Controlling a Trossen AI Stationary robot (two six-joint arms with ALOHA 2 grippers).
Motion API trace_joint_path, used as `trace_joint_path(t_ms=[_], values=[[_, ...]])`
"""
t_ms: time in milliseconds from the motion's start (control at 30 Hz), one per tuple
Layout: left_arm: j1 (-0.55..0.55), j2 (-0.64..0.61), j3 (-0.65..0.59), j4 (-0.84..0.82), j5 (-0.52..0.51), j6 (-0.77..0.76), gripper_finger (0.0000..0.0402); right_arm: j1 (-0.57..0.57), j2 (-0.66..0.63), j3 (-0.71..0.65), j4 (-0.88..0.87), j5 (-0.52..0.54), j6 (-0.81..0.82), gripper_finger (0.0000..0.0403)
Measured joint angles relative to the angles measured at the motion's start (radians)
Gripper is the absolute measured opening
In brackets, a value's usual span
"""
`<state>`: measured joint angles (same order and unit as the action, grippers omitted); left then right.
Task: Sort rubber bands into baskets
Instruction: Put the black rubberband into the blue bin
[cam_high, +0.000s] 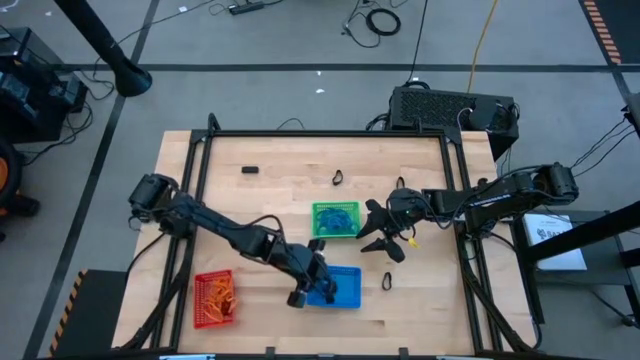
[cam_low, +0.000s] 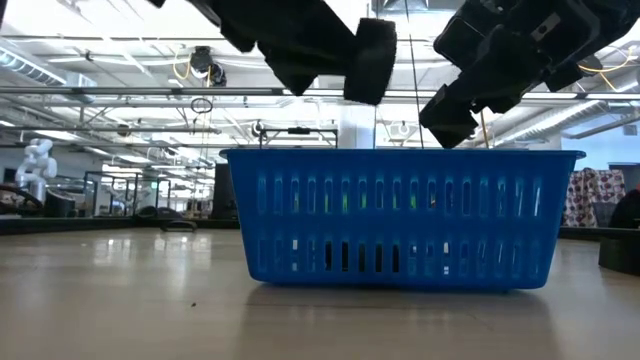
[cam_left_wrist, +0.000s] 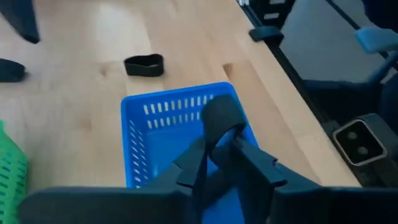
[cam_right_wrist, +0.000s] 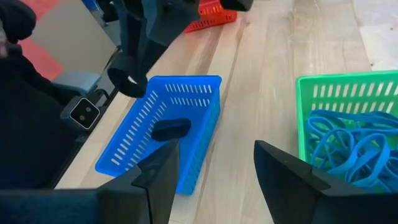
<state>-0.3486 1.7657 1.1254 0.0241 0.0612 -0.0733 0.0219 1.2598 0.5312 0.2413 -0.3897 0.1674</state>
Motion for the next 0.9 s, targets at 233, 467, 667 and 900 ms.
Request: trace_joint_path(t_ms=[233, 467, 667, 900], values=[[0.000, 0.000, 0.055, -0.088, 0.017, -0.024, 0.0119, 0.000, 0.000, 0.000, 0.000, 0.000, -0.025, 0.0199], [-0.006, -0.046, 0.057, -0.321, 0.135, -0.075, 0.0123, 0.000, 0.000, 0.000, -0.002, 0.000, -0.002, 0.0199], [-0.085, -0.132, 0.050, -0.796, 0.146, -0.432, 0.0123, 0.000, 0.000, 0.000, -0.007, 0.000, -0.002, 0.0199], [-0.290, -0.191, 0.029, -1.023, 0.047, -0.715, 0.0123, 0.000, 0.000, 0.000, -0.007, 0.003, -0.007, 0.0199]])
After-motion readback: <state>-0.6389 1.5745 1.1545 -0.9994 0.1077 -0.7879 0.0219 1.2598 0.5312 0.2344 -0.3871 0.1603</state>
